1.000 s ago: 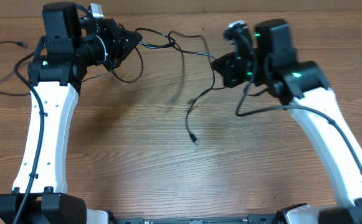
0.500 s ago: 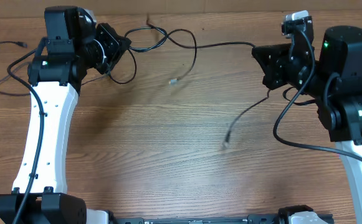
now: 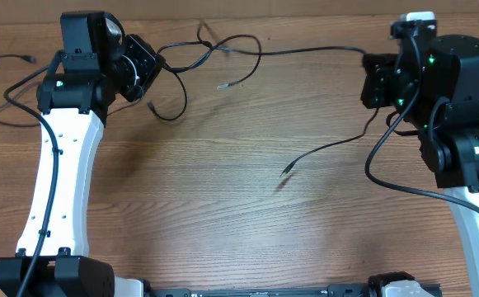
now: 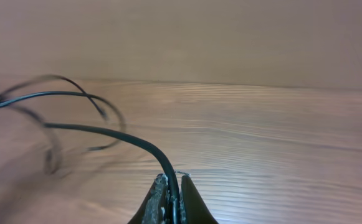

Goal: Untangle cables

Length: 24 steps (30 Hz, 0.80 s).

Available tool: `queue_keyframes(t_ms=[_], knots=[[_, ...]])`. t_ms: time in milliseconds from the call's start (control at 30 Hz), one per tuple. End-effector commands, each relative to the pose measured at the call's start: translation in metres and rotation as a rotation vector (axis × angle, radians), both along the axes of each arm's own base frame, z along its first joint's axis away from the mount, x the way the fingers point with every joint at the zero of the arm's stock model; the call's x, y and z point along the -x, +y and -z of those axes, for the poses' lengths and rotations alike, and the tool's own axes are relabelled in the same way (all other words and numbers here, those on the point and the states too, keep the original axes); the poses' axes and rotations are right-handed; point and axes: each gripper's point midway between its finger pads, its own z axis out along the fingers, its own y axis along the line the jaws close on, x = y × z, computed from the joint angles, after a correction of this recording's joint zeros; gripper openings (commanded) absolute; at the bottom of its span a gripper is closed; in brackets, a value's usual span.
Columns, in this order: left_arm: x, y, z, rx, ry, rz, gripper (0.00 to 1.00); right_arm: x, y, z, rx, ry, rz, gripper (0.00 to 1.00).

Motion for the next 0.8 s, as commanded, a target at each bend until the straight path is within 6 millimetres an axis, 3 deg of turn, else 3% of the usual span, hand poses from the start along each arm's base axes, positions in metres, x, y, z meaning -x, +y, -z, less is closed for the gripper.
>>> queue_keyframes(t_ms=[0,100,267,600,767], knots=[[-0.006,0.030,-0.003,-0.060,0.002,-0.178,0.04,-0.001,-0.052,-0.005,0.075,-0.025,0.260,0.04],[-0.008,0.045,-0.002,-0.116,-0.004,-0.247,0.04,0.000,-0.083,-0.008,0.107,-0.033,0.385,0.04],[-0.009,0.050,-0.002,-0.157,-0.013,-0.244,0.04,0.003,-0.112,-0.007,0.020,-0.031,0.513,0.04],[-0.010,0.049,-0.003,-0.302,-0.069,-0.109,0.04,0.000,-0.117,-0.006,0.013,-0.033,0.532,0.04],[-0.009,0.040,-0.012,-0.412,-0.144,0.066,0.04,-0.007,-0.117,0.002,0.017,-0.013,0.530,0.06]])
